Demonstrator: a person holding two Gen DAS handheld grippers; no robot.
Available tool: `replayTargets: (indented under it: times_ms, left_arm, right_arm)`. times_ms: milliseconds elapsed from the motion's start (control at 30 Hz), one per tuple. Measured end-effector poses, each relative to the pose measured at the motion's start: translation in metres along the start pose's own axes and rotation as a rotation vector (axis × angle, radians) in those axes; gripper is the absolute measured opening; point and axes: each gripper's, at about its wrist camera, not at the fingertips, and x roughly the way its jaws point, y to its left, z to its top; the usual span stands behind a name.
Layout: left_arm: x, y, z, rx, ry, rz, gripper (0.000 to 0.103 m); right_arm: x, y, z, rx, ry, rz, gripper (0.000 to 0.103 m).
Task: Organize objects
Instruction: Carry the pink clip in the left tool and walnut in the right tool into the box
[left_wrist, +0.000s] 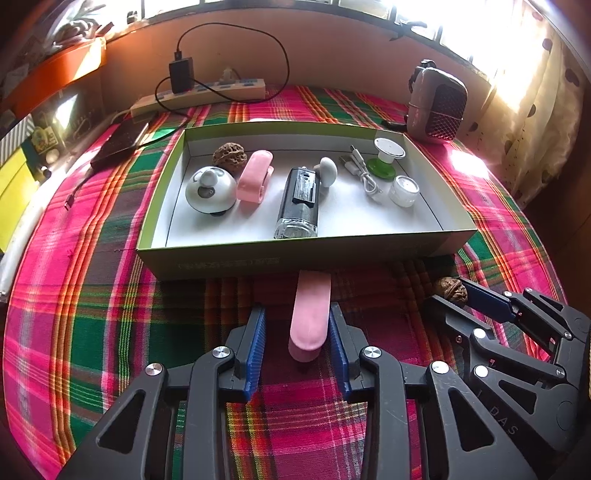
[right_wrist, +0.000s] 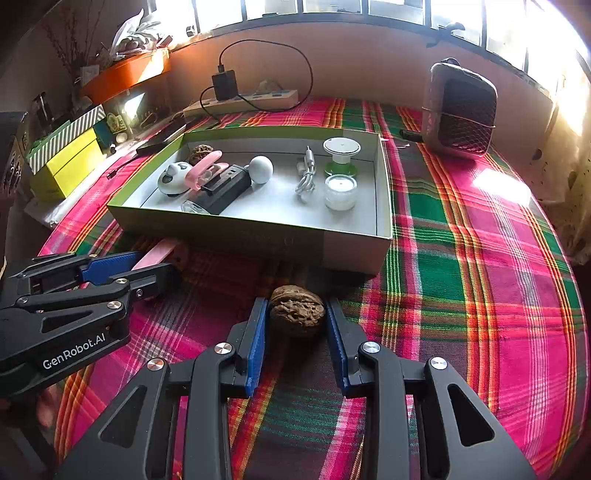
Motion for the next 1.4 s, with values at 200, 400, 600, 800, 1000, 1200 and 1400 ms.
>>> replayTargets:
  times_ms: [200, 400, 600, 800, 1000, 1200, 1400]
  left_arm:
    - [-0.0001, 0.0032, -0.0006, -0.005, -0.008, 0.008, 0.021]
    - [0.0003, 0.0034, -0.0015, 0.002, -0.015, 0.019, 0.016]
    - [-0.0001, 0.0032, -0.0019, 0.004, -0.019, 0.02, 0.016]
    - [-0.0005, 0.0026, -0.0018, 0.008, -0.021, 0.023, 0.016]
    - [-0.0009, 0.0017, -0.0017, 0.013, -0.024, 0.027, 0.016]
    - [-0.0021, 0.0016, -0.0025, 0.014, -0.026, 0.026, 0.016]
    - [-0.0074, 0.001, -0.0036, 0.026, -0.043, 0.024, 0.016]
  right_arm:
    - [0.0005, 0.0006, -0.0005, -0.003, 0.0, -0.003, 0.032]
    - [0.0006, 0.0009, -0.0009, -0.005, 0.0, -0.006, 0.032]
    - [0.0008, 0.0013, -0.0005, -0.007, 0.001, -0.009, 0.032]
    - [0.0007, 0.0013, -0.0006, -0.007, 0.001, -0.009, 0.032]
    - [0.0009, 0.0028, -0.0006, -0.018, 0.001, -0.011, 0.032]
    - [0.0004, 0.0032, -0.0005, -0.017, -0.002, -0.013, 0.032]
    - [-0.0019, 0.0056, 0.0001, -0.024, -0.008, -0.006, 0.032]
